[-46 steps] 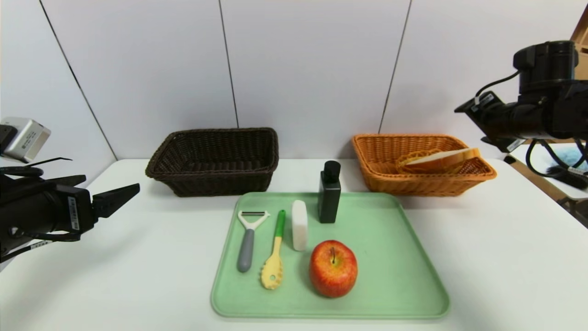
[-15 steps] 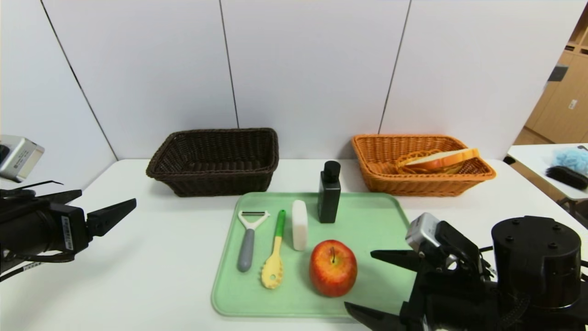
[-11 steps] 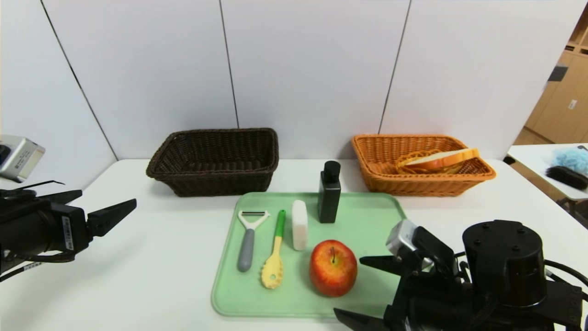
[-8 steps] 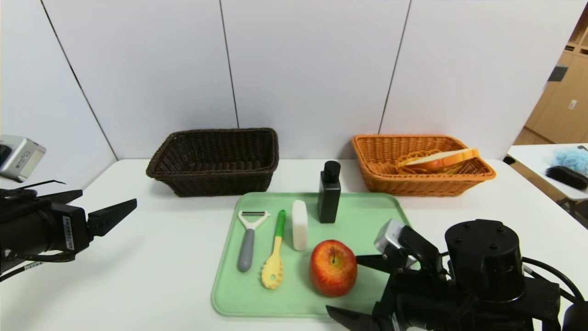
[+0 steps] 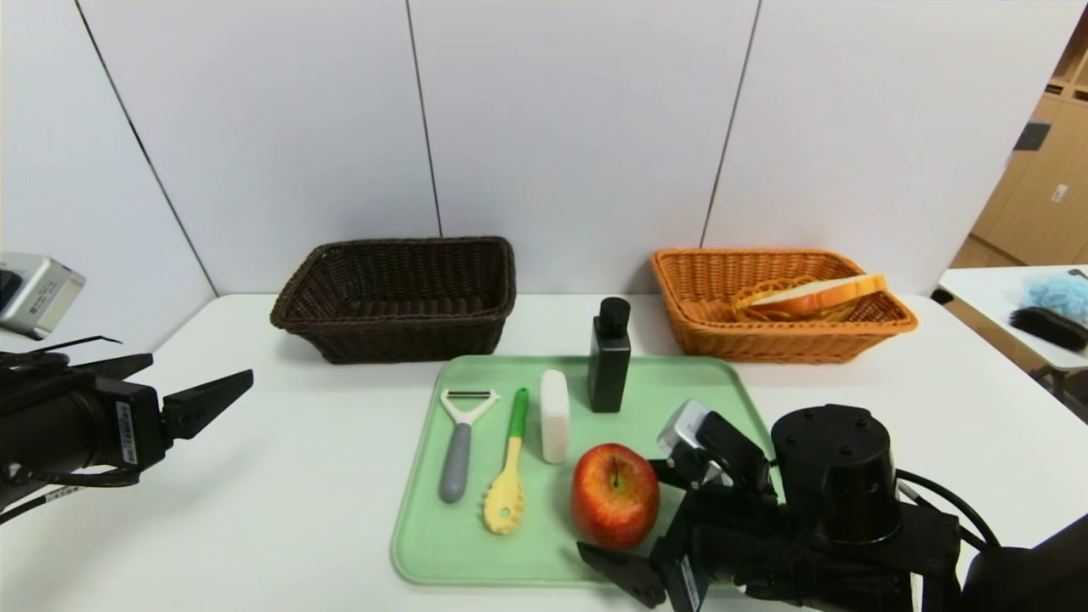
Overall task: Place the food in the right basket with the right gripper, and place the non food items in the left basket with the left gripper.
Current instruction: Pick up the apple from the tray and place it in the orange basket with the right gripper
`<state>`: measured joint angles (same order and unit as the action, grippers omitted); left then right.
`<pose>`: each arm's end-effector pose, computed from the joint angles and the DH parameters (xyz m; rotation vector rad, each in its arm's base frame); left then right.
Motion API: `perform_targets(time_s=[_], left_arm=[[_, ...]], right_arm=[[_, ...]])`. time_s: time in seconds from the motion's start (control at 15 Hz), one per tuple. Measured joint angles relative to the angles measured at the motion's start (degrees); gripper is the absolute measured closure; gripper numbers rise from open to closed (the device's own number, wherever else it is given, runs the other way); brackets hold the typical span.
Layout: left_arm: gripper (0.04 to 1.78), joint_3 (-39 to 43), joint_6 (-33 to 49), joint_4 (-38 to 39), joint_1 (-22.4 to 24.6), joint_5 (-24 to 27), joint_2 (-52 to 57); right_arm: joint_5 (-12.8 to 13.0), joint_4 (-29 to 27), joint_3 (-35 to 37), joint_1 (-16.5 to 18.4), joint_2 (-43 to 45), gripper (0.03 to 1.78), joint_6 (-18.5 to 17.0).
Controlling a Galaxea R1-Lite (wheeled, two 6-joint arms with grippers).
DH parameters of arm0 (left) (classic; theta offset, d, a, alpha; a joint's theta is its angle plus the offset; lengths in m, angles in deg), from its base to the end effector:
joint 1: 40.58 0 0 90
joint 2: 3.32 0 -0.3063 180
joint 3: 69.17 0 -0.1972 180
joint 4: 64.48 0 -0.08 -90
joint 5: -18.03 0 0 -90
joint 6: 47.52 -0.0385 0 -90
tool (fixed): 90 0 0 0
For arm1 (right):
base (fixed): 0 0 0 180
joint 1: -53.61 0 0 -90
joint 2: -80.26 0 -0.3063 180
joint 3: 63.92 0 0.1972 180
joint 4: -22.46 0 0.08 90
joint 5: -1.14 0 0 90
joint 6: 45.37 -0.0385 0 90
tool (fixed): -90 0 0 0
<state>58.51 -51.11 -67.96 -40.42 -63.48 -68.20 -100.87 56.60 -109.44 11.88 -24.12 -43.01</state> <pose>0.1759 -0.0052 0.2018 0.0410 0.2748 -0.1531 0.2073 0.1956 0.0787 -0.1523 0.4136 0.9321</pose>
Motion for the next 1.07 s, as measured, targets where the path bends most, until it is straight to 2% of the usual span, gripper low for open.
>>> perform_targets(time_s=[0.27, 0.33, 0.4, 0.47, 0.53, 0.93, 1.07], left_arm=[[0.13, 0.3, 0.0, 0.0, 0.0, 0.0, 0.3], [0.13, 0.4, 0.0, 0.0, 0.0, 0.0, 0.3], [0.13, 0.4, 0.0, 0.0, 0.0, 0.0, 0.4], [0.13, 0.4, 0.0, 0.0, 0.0, 0.0, 0.4], [0.13, 0.4, 0.0, 0.0, 0.0, 0.0, 0.5], [0.13, 0.5, 0.0, 0.0, 0.0, 0.0, 0.7], [0.13, 0.6, 0.0, 0.0, 0.0, 0.0, 0.8]], right_arm=[[4.0, 5.9, -1.5, 0.0, -3.1, 0.11, -0.5], [4.2, 7.5, -1.5, 0.0, -3.7, 0.11, -0.5], [4.2, 8.1, -1.5, 0.0, -4.1, 0.20, -0.5], [4.3, 8.2, -1.4, 0.0, -4.3, 0.40, -0.5], [4.3, 8.2, -1.3, 0.0, -4.3, 0.50, -0.5], [4.3, 8.3, -0.4, -0.1, -3.1, 0.55, -0.4], [5.1, 8.5, -0.7, -0.2, -0.5, 0.55, 0.3]])
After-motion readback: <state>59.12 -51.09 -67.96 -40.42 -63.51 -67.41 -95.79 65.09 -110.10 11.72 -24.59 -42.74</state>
